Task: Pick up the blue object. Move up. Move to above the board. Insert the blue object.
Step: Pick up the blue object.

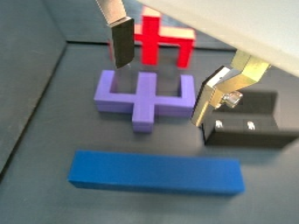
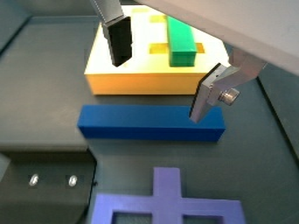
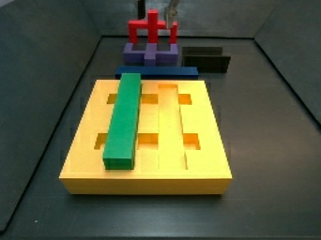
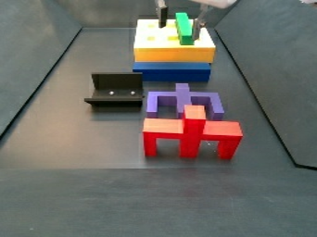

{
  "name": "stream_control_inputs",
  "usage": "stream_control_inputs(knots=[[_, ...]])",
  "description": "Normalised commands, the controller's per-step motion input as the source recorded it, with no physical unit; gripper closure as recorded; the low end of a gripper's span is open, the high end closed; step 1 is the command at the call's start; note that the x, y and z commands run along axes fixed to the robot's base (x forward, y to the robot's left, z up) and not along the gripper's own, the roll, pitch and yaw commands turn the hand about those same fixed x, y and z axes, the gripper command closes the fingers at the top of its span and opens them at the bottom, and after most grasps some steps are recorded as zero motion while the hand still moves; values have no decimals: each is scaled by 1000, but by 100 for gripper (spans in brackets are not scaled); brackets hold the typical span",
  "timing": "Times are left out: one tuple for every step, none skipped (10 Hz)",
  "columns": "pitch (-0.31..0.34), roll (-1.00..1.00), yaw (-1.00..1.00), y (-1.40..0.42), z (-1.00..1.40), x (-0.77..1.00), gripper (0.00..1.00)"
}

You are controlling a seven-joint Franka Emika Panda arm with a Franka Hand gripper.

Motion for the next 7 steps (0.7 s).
stream_control_inputs(knots=[[-216, -10, -811, -351, -457, -51, 0], [-201, -26, -829, -309, -457, -51, 0], [-183, -33, -851, -283, -400, -37, 0], [-153, -41, -883, -234, -363, -3, 0], [-121, -71, -926, -117, -331, 0, 0], [-46, -94, -917, -23, -286, 74, 0], [51, 0, -577, 0, -126, 186, 0]])
